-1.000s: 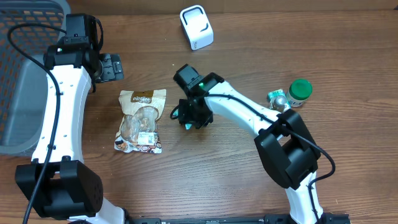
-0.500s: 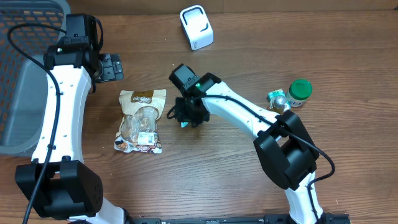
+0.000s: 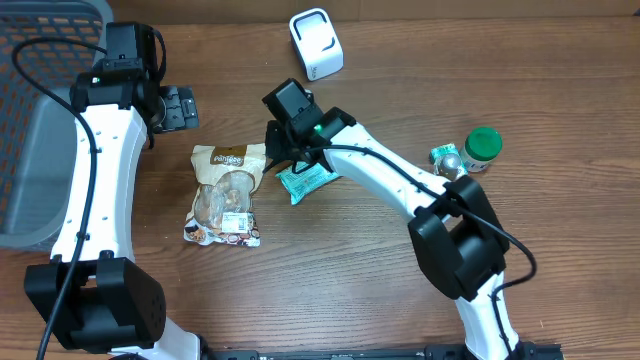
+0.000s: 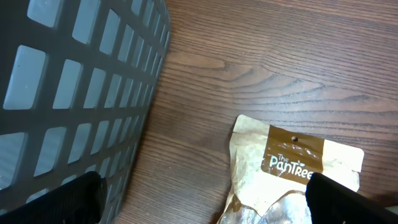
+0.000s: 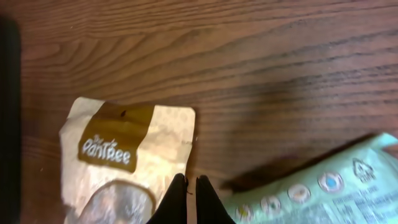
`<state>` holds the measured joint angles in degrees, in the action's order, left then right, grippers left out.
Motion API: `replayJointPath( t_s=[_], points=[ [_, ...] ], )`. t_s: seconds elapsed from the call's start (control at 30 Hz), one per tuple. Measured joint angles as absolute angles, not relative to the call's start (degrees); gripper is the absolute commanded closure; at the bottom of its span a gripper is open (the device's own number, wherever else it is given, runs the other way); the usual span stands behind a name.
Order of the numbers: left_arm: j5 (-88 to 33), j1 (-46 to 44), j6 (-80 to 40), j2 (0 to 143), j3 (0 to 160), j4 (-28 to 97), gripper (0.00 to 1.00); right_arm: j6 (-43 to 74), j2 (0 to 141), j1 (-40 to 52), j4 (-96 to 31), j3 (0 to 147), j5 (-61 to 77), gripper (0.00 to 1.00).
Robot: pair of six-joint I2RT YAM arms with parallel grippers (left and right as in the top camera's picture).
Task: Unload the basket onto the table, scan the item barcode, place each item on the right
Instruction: 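Lift the wipes pack and pull it right off the snack bag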
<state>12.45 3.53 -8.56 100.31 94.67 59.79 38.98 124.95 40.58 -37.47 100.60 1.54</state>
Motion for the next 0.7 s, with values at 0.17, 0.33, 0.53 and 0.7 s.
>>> replayJointPath(
  t_s=[0.17, 0.33, 0.53, 0.7],
  points=[
    [12.45, 3.53, -8.54, 100.31, 94.67, 59.79, 0.00, 39.00, 128.14, 40.58, -36.95, 99.94, 1.28, 0.96],
    [12.45, 3.53, -8.56, 100.31, 94.67, 59.79, 0.00, 39.03, 129.69, 40.58, -39.59, 99.57, 2.81, 0.96],
    [12.45, 3.53, -8.54, 100.31, 94.65, 59.79, 0.01, 38.98, 129.69, 40.60, -48.25, 99.53, 4.49, 0.95],
    [12.45, 3.53, -8.56, 100.31, 94.67, 59.81, 0.01, 38.94, 129.69, 40.60, -54.24, 99.53, 4.71, 0.90]
  ],
)
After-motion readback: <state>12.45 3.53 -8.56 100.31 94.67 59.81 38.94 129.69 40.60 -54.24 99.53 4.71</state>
